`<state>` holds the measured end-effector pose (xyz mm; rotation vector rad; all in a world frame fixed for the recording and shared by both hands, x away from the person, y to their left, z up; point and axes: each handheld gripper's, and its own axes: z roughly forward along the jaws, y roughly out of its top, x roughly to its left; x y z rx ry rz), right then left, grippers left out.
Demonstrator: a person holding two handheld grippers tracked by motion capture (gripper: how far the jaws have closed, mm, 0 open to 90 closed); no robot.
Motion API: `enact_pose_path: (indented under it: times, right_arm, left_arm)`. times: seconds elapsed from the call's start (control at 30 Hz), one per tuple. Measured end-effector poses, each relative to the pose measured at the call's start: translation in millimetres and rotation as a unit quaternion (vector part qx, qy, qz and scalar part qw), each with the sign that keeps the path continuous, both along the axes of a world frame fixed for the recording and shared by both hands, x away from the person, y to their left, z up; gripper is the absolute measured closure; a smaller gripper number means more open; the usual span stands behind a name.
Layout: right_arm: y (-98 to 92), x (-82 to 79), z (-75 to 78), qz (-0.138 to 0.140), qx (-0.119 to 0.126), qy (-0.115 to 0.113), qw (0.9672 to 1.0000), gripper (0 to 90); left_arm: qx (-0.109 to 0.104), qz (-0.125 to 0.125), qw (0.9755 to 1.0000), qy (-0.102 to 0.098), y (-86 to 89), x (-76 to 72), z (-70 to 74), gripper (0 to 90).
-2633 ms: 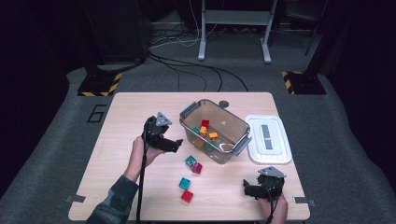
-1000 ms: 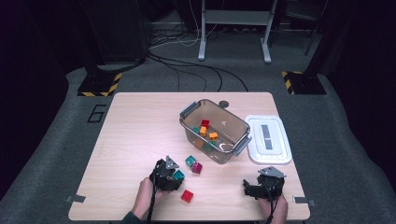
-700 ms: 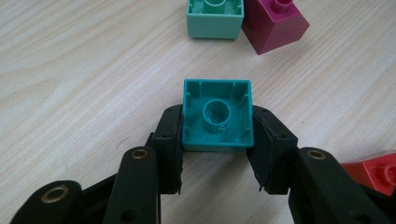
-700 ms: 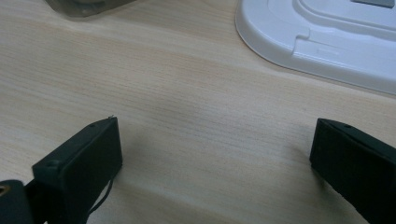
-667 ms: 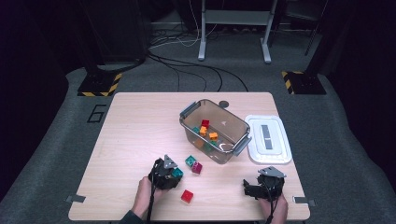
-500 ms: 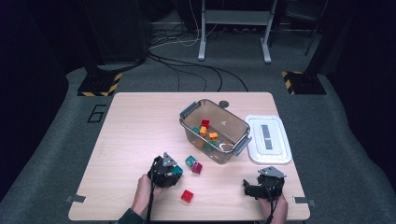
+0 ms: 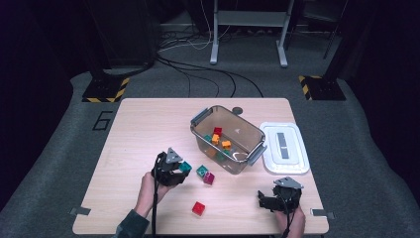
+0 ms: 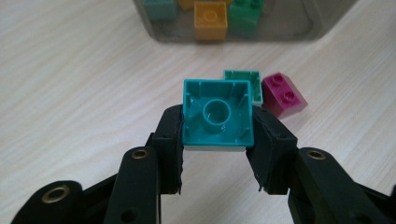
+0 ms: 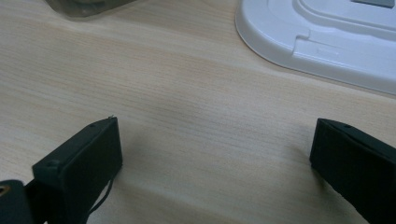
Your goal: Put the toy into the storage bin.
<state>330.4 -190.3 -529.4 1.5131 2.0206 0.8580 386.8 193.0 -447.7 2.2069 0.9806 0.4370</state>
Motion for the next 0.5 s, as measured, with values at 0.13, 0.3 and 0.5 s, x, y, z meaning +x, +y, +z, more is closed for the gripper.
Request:
enact_pose_path:
  times: [0.13, 0.3, 0.5]
  right_arm:
    - [0.0, 0.0, 0.0, 0.000, 0.000, 0.000, 1.0000, 1.2]
    - [0.0, 0.0, 0.0, 0.000, 0.000, 0.000, 1.0000, 1.2]
    - [0.0, 0.0, 0.0, 0.000, 0.000, 0.000, 1.0000, 1.2]
  left_arm:
    - [0.002, 0.001, 0.9999, -0.014, 2.4, 6.9, 16.0, 58.4]
    - [0.001, 0.007, 0.9993, -0.038, 4.8, 16.2, 37.3, 58.4]
    - [0.003, 0.006, 0.9986, -0.052, 5.3, 25.4, 57.2, 58.4]
